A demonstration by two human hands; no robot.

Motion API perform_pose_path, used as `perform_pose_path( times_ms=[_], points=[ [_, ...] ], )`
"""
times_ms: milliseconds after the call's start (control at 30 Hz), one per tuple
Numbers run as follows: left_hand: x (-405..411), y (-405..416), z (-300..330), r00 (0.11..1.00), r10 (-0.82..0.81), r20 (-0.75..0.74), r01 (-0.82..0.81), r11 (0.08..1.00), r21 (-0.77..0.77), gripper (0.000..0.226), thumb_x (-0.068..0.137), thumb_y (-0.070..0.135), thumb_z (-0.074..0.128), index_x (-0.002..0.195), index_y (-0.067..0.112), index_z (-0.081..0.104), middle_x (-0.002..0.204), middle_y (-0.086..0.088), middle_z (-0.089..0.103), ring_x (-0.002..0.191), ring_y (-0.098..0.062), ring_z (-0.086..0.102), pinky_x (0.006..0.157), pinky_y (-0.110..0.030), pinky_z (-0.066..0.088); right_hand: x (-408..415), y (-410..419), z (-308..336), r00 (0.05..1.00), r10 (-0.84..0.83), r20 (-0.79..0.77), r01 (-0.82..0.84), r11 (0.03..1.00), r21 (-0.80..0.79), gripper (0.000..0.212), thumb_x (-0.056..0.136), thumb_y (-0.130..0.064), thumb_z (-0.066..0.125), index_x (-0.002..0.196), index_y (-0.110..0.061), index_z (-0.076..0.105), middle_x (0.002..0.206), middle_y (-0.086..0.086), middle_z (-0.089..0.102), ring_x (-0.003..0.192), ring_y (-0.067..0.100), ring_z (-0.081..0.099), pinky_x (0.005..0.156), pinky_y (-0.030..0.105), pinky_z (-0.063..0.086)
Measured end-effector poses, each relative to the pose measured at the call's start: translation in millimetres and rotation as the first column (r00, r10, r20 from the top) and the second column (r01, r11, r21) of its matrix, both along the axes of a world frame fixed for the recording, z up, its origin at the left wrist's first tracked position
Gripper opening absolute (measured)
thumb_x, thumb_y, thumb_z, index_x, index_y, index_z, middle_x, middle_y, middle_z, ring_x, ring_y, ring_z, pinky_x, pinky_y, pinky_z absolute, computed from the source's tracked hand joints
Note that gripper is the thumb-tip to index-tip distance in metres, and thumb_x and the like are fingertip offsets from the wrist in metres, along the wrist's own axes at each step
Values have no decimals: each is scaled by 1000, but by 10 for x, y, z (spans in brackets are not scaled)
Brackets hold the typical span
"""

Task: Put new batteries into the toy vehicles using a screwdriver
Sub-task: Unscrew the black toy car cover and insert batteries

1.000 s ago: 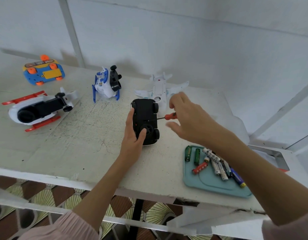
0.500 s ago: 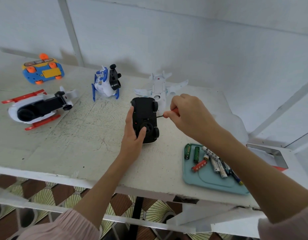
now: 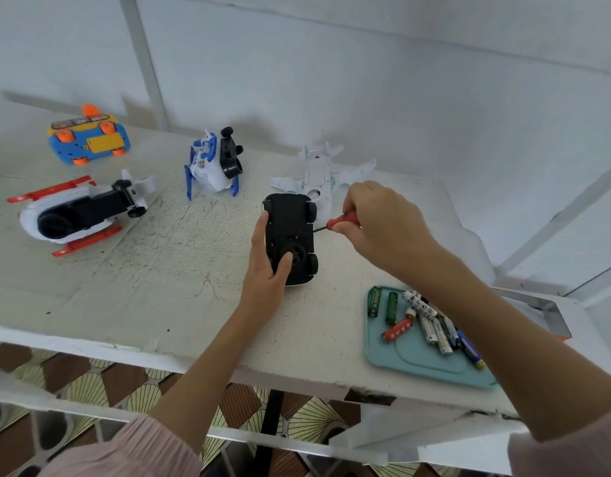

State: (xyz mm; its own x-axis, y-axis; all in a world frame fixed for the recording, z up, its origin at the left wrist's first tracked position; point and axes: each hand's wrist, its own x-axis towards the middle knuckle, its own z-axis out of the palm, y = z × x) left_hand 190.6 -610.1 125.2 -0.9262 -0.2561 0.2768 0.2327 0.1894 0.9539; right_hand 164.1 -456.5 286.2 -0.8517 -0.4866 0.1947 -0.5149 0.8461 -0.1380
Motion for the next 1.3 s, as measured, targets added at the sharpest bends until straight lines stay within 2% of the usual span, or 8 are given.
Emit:
perform_pose_path(
  times_ms=[167, 367, 567, 667, 767, 1000, 1133, 1300],
  points=[
    [7, 12, 21, 1000, -5, -1, 5, 1000, 11, 72, 90, 25, 47, 131, 71, 10, 155, 7, 20, 138, -16, 33, 113, -49, 32, 15, -25, -31, 997, -72, 16, 70, 994, 79, 40, 97, -47, 31, 79, -20, 55, 68, -1, 47, 72, 24, 58, 63, 31, 45],
    [1, 6, 12, 1000, 3, 8, -3, 1000, -28, 71, 91, 27, 46, 131, 71, 7, 155, 12, 18, 139, -15, 31, 113, -49, 31, -70, 102, -89, 990, 97, 106, -80, 984, -157, 23, 88, -26, 60, 91, -12, 42, 97, 1, 42, 79, 21, 53, 74, 34, 47],
    [6, 7, 14, 1000, 3, 4, -3, 1000, -7, 71, 90, 27, 47, 132, 71, 9, 155, 5, 21, 138, -17, 33, 112, -51, 33, -69, 29, -90, 996, -94, -5, 94, 991, 94, 44, 96, -45, 36, 86, -9, 58, 63, -1, 46, 67, 23, 53, 57, 28, 37],
    [7, 5, 12, 1000, 0, 10, 0, 1000, 5, 71, 90, 27, 47, 131, 71, 10, 155, 7, 22, 138, -17, 35, 111, -52, 33, -45, 29, -100, 998, -29, 49, 31, 998, -48, 39, 92, -48, 44, 99, -10, 51, 81, -2, 54, 71, 18, 55, 63, 29, 42],
    [5, 6, 13, 1000, 8, 6, -8, 1000, -22, 71, 91, 27, 47, 132, 70, 8, 156, 10, 19, 140, -16, 30, 113, -52, 31, -35, 27, -83, 993, 114, 23, -112, 990, -85, 27, 87, -28, 61, 95, -12, 41, 98, -1, 38, 74, 19, 51, 68, 30, 45],
    [11, 11, 11, 1000, 5, 9, -5, 1000, -7, 72, 90, 24, 46, 133, 68, 9, 153, 14, 21, 139, -12, 31, 113, -48, 32, -1, -99, 1, 990, 77, -117, -68, 995, 78, 31, 94, -37, 46, 100, -9, 58, 88, 3, 49, 75, 21, 50, 67, 31, 43],
    [1, 8, 10, 1000, 1, 13, -1, 1000, 2, 71, 90, 25, 47, 134, 66, 9, 149, 21, 22, 138, -10, 32, 113, -47, 32, -17, -160, -24, 987, 56, -148, -23, 977, 214, 25, 101, -23, 37, 114, -20, 58, 75, 4, 50, 67, 24, 50, 62, 33, 49],
    [0, 7, 11, 1000, 11, 6, -11, 1000, -12, 72, 90, 26, 47, 132, 70, 8, 154, 10, 21, 139, -15, 32, 113, -50, 32, -29, -84, -11, 998, 56, 26, -57, 997, 58, 34, 86, -45, 57, 97, -16, 41, 96, 1, 56, 78, 22, 56, 66, 31, 43]
  ],
)
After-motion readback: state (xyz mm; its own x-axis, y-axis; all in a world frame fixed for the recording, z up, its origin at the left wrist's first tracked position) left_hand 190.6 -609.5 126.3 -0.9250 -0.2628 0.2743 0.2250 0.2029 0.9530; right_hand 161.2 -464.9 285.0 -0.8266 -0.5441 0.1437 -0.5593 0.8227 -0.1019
